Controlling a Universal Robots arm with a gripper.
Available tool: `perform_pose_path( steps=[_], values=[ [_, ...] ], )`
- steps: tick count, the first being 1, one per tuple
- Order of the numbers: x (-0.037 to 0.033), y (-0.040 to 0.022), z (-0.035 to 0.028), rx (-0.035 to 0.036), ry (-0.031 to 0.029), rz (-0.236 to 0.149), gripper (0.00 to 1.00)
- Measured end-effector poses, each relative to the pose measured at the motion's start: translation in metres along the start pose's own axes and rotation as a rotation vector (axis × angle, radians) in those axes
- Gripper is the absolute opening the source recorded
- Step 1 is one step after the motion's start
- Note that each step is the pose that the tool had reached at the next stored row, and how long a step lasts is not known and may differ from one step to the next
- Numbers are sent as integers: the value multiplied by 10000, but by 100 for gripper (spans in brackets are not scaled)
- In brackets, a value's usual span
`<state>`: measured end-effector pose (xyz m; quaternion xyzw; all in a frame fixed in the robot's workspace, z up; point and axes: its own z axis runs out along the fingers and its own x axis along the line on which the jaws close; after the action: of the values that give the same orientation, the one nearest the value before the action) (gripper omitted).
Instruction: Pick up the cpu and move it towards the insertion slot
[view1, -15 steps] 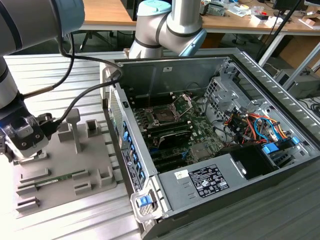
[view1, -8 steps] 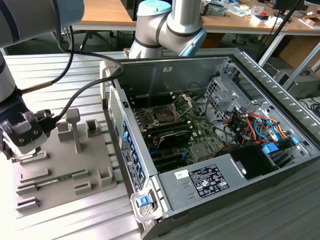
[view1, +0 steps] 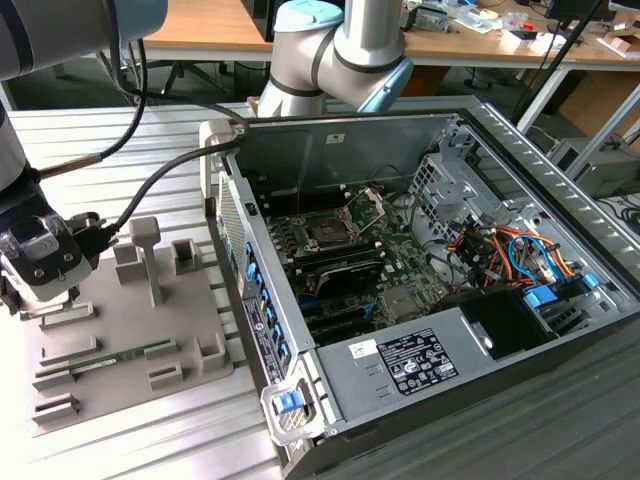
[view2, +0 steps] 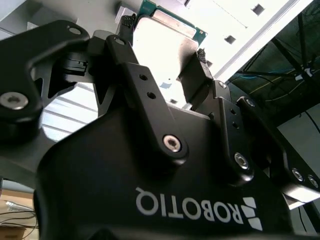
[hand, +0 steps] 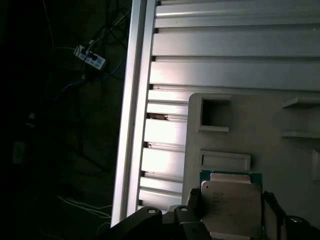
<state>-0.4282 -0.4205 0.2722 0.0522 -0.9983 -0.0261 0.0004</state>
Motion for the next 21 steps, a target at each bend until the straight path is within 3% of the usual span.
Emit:
perform_pose_path(
  steps=[5, 21],
  values=[
    [0, 7, -134, 0, 0, 0, 55],
    [-1, 18, -351, 0, 1, 0, 55]
  ],
)
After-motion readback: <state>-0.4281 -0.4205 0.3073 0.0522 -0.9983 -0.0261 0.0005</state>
